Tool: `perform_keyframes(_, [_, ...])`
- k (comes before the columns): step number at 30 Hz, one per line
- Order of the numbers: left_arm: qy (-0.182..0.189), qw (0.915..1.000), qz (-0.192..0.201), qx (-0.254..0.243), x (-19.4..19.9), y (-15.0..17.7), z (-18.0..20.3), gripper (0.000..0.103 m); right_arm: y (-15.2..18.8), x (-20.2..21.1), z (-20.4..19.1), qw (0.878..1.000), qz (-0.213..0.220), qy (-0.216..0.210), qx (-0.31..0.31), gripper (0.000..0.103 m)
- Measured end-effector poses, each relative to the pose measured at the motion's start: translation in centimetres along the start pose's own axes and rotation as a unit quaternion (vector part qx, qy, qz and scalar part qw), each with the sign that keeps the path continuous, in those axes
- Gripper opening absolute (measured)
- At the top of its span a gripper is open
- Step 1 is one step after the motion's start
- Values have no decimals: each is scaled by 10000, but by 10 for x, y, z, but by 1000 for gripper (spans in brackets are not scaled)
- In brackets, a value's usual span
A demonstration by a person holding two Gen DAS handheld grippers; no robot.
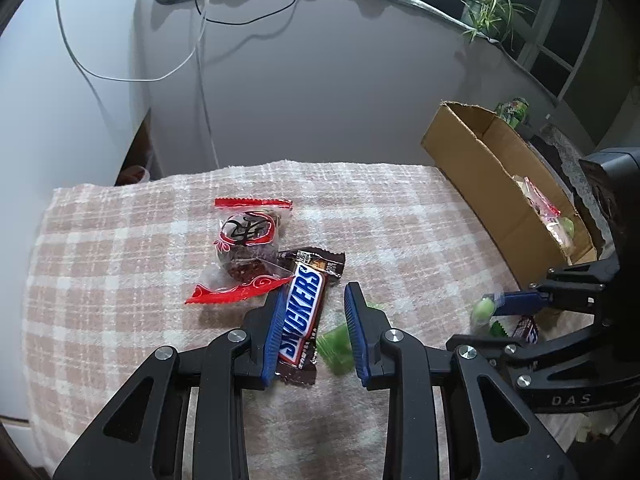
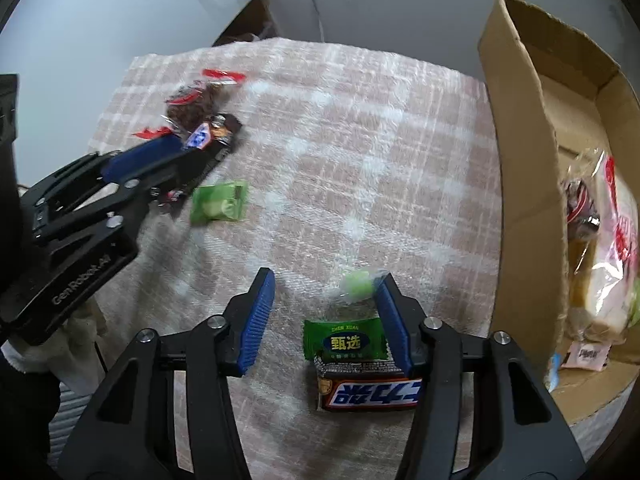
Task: Organize snacks
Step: 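Grasp the Snickers bar with the left tool while the right tool grasps the clear green candy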
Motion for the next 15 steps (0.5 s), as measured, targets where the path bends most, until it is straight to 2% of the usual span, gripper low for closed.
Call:
perform_keyframes(3, [8,10000,57,28,1,2,-4,28,-1,1,2,10000,16,56,-26,40])
perform_keyframes(6, [21,9999,89,105,2,4,-8,27,-2,1,8,9998,44,165,-66,17])
perform_keyframes(8, [37,9999,20,166,-2,6,-12,23,-2,2,11,9999,57,61,-106,17])
perform_keyframes(11, [130,9996,128,210,-1,8,-14,23,-1,2,10,9998,105,121,-84,17])
perform_keyframes(15, [175,9994,196,246,2,9,-16,14,2,3,7,9999,135,95,14,17])
Point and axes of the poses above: each gripper's, at about its wrist camera, not at the fingertips, and x roughly against the way its jaws point, z to its right, y to its underside, the point moved 4 cm from there along -x, roughly the way its jaws point, and after that the axes turned 11 degrees about -z, right-handed, at the moved point
